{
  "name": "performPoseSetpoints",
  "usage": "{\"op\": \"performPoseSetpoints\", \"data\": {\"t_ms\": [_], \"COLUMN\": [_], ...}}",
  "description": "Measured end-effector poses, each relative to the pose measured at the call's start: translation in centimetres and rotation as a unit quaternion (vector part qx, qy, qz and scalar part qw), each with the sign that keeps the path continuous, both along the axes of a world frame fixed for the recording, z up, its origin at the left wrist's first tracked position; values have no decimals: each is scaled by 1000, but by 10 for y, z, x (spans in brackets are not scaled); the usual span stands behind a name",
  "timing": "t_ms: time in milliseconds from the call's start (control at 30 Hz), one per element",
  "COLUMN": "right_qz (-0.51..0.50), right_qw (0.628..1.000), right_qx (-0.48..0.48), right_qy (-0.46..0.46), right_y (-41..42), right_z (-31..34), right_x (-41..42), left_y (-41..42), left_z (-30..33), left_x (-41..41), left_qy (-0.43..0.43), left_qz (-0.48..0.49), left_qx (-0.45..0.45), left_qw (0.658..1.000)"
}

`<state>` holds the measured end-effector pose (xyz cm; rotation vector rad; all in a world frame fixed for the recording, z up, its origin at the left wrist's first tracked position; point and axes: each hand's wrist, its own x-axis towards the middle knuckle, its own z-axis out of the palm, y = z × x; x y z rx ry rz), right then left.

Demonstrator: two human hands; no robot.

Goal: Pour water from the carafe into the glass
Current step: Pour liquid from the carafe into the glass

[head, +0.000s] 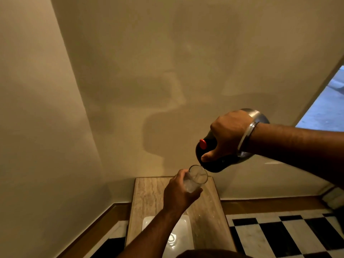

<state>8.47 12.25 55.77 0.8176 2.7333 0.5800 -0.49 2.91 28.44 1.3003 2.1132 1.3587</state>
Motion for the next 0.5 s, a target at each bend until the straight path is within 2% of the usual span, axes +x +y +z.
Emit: {"op": "performPoseSetpoints", "data": {"t_ms": [200,500], "right_qz": [14,12], "right_qw": [1000,1000], "right_qx": [25,10], "right_qy": [-2,-4], "right_y": [-5,-7], "right_z": [1,-2], "right_x": [-1,-2], "left_y": [-3,-7], "left_z": [2,4], "left_x": [0,3], "left_qy": [-5,-4], "left_qz": [3,3], "left_qx": [-2,-3], "left_qw": [1000,1000]}}
